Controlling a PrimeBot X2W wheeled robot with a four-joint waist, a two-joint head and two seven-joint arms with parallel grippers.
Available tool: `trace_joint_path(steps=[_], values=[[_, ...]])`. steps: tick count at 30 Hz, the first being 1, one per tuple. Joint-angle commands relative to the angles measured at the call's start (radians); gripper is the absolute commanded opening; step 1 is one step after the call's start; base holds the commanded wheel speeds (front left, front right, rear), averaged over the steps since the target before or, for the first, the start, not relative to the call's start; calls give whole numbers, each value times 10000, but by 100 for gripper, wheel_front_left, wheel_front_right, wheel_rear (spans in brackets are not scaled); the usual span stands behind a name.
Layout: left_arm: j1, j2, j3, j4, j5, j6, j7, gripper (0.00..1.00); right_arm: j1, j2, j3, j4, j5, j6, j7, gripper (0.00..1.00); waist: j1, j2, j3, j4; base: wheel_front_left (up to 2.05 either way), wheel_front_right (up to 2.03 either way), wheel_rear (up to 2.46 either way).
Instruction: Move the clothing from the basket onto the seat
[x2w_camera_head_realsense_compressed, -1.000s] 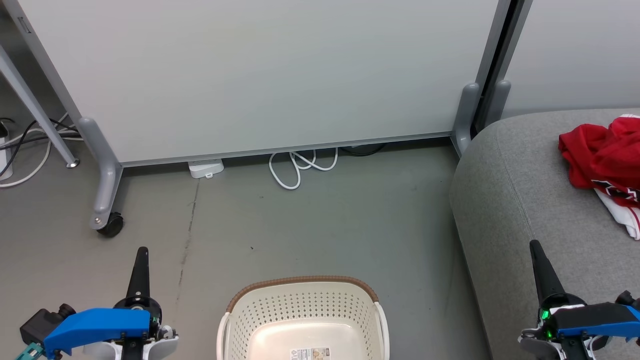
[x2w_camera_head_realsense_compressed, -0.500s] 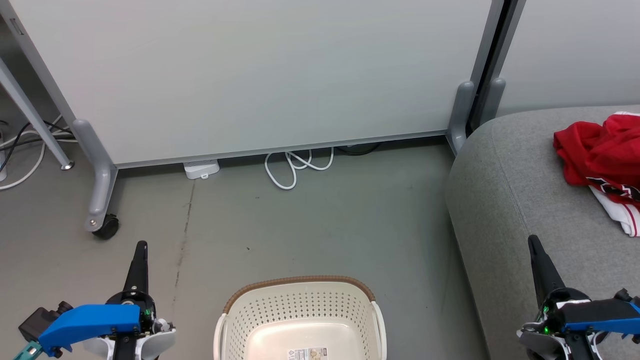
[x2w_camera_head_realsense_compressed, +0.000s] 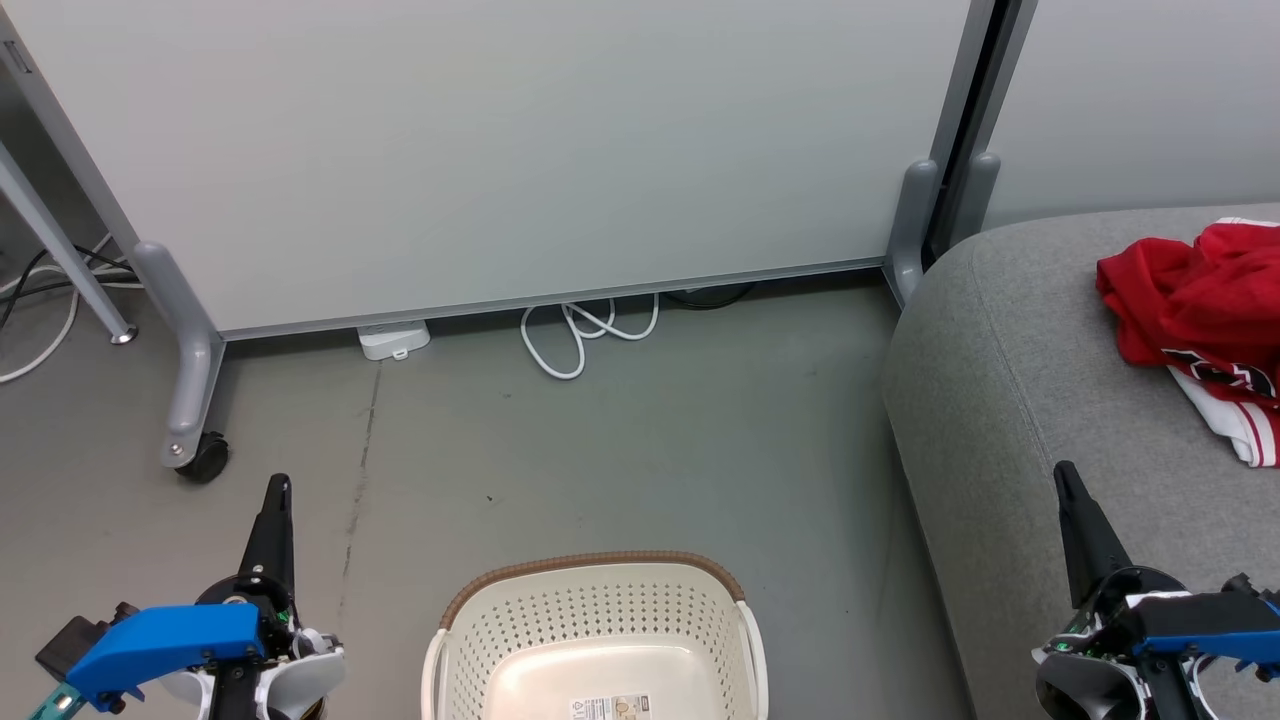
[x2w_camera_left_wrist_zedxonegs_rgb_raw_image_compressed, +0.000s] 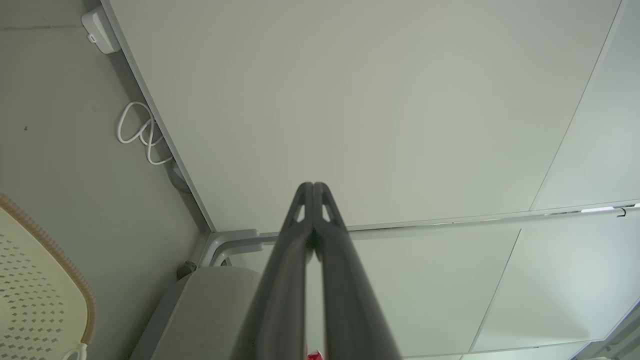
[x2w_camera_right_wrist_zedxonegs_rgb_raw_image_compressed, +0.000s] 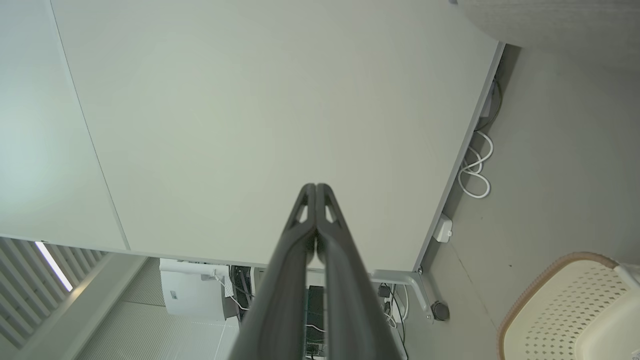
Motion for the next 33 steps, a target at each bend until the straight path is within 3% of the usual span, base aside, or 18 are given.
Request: trace_joint_path(steps=[1,12,33], values=[[-197,-7,45,-70,-229,-98,74,0,-177,-45,-25,12,226,9,69,0,-1,0,2,-16,0,0,0],[-231,-11,112,-95,-931,-121,246,0,-255,-46,-36,53,897,9,249,0,-1,0,13,-100,0,0,0],[-222,-11,108,-88,-910,-111,254,0,-253,-44,-34,49,877,9,252,0,-1,0,13,-103,0,0,0]])
